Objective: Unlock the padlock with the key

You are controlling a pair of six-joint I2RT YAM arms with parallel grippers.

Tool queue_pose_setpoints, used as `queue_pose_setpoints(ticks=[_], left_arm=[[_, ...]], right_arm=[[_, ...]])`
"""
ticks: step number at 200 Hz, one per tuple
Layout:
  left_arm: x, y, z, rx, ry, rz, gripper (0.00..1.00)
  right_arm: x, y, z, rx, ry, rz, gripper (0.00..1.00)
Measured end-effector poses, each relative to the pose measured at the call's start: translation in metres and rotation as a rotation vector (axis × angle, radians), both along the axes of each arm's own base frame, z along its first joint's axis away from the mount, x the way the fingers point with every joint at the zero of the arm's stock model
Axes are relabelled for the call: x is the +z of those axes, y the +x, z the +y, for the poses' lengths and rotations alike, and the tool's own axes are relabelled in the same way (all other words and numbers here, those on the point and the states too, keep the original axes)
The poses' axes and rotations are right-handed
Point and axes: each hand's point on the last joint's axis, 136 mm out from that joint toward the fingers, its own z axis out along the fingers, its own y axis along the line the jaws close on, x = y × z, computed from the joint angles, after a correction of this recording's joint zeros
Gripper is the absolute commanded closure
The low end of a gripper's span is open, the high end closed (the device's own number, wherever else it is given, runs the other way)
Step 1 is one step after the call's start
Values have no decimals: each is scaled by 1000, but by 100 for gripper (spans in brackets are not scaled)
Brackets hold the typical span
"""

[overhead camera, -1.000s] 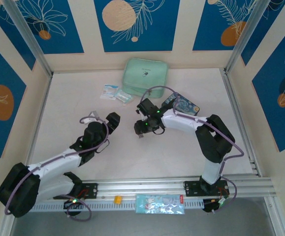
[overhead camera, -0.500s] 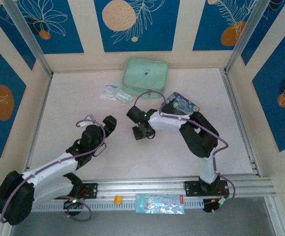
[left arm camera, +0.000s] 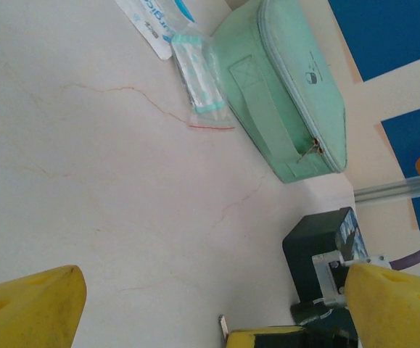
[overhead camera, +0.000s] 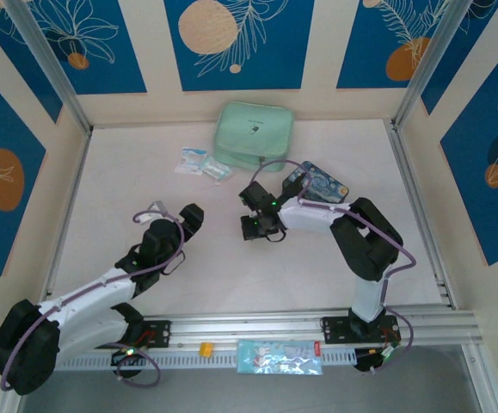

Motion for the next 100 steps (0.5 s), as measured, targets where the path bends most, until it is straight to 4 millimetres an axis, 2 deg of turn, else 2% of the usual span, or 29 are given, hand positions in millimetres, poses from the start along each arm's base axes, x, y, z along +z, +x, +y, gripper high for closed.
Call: queue_pose_setpoints(ticks=[45, 100], left_arm=[[-6, 2, -19, -78, -27, 15, 10], [-8, 8, -46, -179, -76, 21, 13]], right_arm=[[7, -14, 2, 53, 203, 66, 100], [37, -14, 16, 116, 409, 65, 100]])
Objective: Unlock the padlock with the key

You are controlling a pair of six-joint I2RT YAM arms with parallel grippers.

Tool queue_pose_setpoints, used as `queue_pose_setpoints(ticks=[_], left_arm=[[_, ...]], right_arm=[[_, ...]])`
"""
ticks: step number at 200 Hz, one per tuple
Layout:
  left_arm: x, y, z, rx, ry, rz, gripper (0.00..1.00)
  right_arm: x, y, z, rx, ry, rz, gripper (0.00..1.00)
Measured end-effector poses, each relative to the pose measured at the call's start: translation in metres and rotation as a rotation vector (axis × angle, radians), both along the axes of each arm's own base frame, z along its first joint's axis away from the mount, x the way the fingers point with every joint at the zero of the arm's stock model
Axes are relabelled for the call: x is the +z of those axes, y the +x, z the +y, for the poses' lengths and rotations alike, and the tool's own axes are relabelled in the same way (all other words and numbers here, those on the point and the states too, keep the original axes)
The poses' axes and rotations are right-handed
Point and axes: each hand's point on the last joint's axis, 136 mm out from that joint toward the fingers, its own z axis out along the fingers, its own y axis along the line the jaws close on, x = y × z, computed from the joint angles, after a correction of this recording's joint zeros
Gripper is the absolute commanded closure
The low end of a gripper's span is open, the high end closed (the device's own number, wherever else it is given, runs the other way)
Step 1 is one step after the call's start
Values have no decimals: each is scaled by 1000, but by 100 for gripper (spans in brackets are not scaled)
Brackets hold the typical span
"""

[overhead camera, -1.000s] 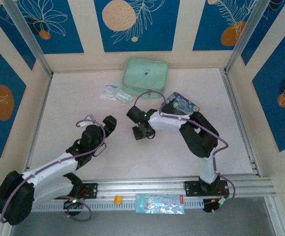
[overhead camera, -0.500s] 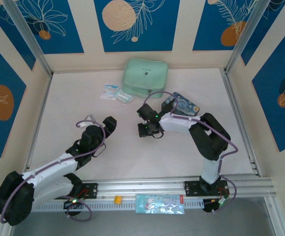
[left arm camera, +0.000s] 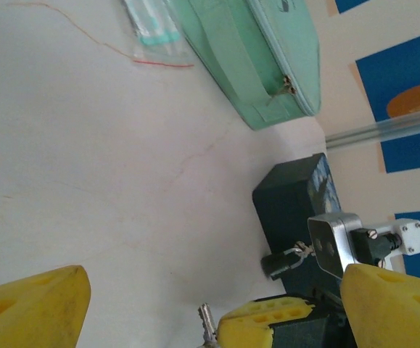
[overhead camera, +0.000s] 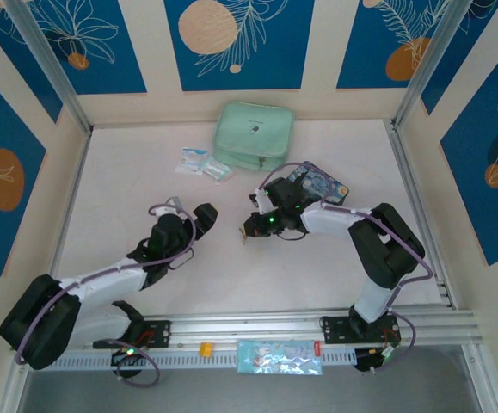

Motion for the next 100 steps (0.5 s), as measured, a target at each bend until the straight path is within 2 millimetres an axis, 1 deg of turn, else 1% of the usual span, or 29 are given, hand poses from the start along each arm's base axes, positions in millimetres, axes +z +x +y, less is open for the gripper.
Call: queue_pose_setpoints(ticks=[19, 33, 67, 89, 100], left_arm=[[0, 2, -7, -23, -18, -3, 15], [-2, 3, -11, -36, -32, 2, 19], [-6, 4, -23, -60, -75, 13, 34], [-7, 5, -32, -80, -103, 11, 36], [-7, 6, -36, -92, -116, 5, 32]], right_arm=[[10, -1, 5, 21, 45, -14, 100], [18, -2, 9, 33, 73, -25, 100], [36, -1, 17, 54, 141, -49, 100], [46, 0, 20, 57, 179, -56, 100], [49, 2, 20, 48, 189, -56, 100]])
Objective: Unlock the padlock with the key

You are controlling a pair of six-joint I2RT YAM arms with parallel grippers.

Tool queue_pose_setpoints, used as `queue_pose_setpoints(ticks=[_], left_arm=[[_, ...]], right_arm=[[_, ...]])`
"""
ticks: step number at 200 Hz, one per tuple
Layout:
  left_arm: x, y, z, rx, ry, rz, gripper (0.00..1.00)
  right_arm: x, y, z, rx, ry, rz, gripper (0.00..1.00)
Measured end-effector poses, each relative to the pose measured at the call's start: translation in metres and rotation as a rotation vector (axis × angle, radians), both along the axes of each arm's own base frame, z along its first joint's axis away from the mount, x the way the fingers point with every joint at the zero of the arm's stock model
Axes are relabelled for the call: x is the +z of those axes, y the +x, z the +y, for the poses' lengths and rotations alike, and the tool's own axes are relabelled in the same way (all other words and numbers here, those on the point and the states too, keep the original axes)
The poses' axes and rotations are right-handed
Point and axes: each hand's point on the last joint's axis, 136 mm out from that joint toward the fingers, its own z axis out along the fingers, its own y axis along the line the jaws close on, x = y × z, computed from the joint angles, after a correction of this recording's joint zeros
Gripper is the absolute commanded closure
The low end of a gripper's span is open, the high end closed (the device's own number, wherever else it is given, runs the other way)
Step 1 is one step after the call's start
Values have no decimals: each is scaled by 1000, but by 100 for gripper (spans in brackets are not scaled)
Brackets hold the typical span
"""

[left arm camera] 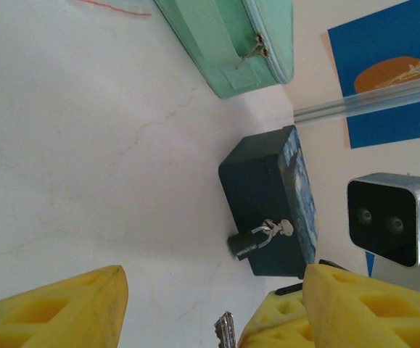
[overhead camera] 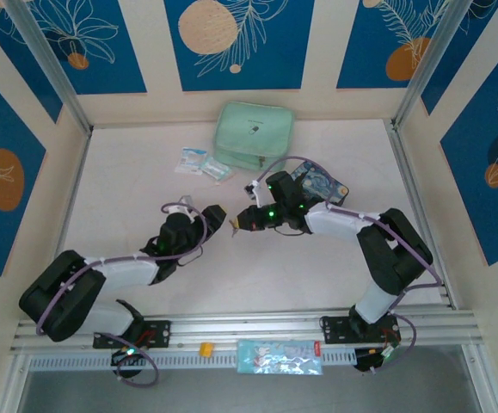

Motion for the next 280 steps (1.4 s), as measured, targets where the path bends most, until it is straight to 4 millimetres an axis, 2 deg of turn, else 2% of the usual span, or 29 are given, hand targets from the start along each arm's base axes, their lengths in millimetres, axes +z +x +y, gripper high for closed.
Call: queue_pose_setpoints(ticks=[18, 30, 54, 78, 143, 205, 280], left_arm=[[6, 0, -5, -12, -30, -17, 22], [12, 1, -8, -17, -51, -35, 19], [21, 4, -8, 2, -101, -48, 18], [20, 2, -9, 48, -158, 2, 17], [11, 7, -17, 162, -301, 136, 16], [18, 18, -22, 202, -390, 138, 17], [25, 23, -24, 214, -453, 120, 19]], right_arm=[[6, 4, -1, -24, 18, 10, 100], [8, 9, -5, -54, 25, 26, 100], [7, 20, -14, -139, 20, 76, 100], [11, 29, -20, -230, 22, 110, 100], [32, 54, -17, -393, 109, 122, 100], [48, 55, -3, -413, 187, 128, 100], [51, 52, 2, -412, 208, 141, 100]])
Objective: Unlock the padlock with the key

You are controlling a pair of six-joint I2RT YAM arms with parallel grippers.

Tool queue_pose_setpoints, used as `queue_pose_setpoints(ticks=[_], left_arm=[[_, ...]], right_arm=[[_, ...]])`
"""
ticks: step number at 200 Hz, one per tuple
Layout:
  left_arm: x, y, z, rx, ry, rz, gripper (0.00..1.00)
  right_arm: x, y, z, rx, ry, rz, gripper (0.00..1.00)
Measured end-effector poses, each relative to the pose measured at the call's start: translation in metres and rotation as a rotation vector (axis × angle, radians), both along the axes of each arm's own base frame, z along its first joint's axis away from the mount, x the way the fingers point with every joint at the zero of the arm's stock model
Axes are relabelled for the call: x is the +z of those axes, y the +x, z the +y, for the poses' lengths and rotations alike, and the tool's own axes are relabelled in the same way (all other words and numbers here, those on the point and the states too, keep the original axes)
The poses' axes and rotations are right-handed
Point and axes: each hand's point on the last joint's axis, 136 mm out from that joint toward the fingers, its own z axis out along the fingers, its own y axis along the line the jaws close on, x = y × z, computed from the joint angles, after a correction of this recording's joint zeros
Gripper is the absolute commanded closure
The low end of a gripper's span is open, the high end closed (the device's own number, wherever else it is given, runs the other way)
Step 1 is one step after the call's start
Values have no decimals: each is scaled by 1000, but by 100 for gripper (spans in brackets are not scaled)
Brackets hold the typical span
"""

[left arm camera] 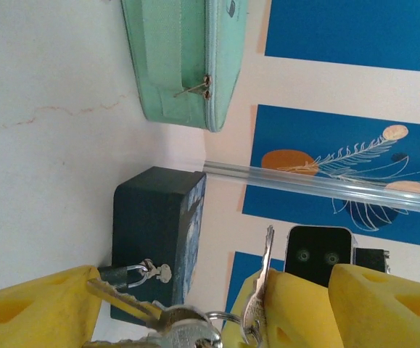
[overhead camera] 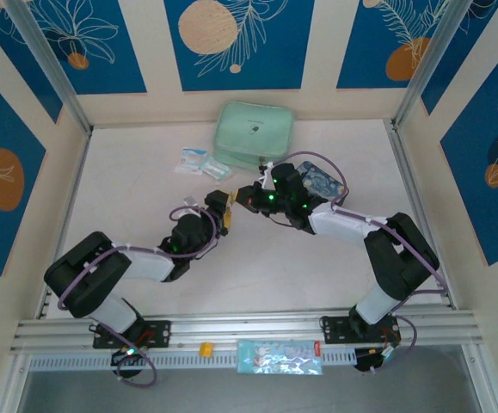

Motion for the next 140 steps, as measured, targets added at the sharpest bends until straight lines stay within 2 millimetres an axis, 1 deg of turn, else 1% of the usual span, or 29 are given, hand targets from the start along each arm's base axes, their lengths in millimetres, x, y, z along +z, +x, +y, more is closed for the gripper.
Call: queue_pose_setpoints(ticks=[35, 74, 88, 113, 127, 140], left_arm=[[5, 1, 0, 4, -19, -19, 19], [2, 3, -2, 3, -29, -26, 20], [2, 4, -3, 3, -31, -29, 24], [4, 3, -2, 3, -42, -41, 40], [3, 2, -2, 2, -40, -45, 43], [2, 1, -1, 0, -40, -43, 44]], right_arm=[[0, 0, 0, 1, 0, 0, 100], [-4, -1, 2, 10, -1, 8, 100], [-6, -1, 2, 11, -4, 13, 100], [-7, -2, 2, 11, -8, 16, 100], [-8, -3, 2, 11, -12, 20, 100], [-9, -3, 2, 11, -13, 21, 100]])
